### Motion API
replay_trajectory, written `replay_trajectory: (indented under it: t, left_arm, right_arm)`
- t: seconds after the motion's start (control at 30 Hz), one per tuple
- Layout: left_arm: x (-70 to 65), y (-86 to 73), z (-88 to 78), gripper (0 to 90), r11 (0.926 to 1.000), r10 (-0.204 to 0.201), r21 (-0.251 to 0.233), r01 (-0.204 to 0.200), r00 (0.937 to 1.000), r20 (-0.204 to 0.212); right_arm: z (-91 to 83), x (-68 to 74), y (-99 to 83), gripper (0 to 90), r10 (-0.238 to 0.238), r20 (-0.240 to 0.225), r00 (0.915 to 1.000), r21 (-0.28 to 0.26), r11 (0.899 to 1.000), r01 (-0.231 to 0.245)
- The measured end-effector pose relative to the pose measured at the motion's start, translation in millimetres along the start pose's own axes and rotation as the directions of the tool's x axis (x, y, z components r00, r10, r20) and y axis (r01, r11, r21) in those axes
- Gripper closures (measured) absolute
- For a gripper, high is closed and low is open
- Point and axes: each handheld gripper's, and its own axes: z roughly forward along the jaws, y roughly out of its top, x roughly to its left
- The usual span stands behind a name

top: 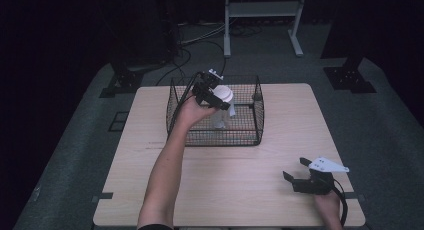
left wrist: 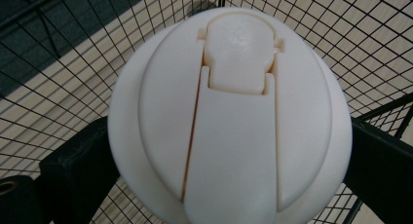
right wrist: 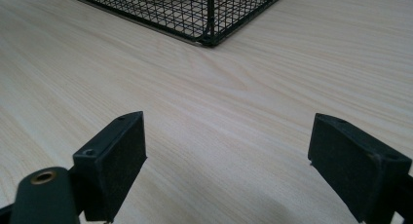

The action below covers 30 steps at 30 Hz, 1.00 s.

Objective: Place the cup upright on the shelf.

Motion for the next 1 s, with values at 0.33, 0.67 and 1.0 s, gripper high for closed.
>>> replay_trajectory:
  t: [0.33, 0.67, 1.0]
  left_arm:
    - [2.6, 0.5, -8.3, 1.6, 0.9994, 0.008, -0.034, -0.007, 0.9998, 0.018]
    - [1.4, -0.6, -27.0, 1.0, 0.9980, 0.036, -0.052, -0.036, 0.9993, -0.006]
    - [4.7, -19.6, -49.6, 1.0, 0.9971, 0.039, -0.064, -0.040, 0.9990, -0.020]
  right_arm:
    - [0.1, 0.5, 0.1, 12.9, 0.000, -0.001, 1.0000, 0.002, 1.000, 0.000]
    - [0.4, 0.8, 0.1, 12.9, -0.004, 0.004, 1.0000, 0.004, 1.000, 0.004]
    - [0.2, 2.0, -0.1, 12.9, -0.014, 0.017, 0.9997, 0.004, 1.000, 0.014]
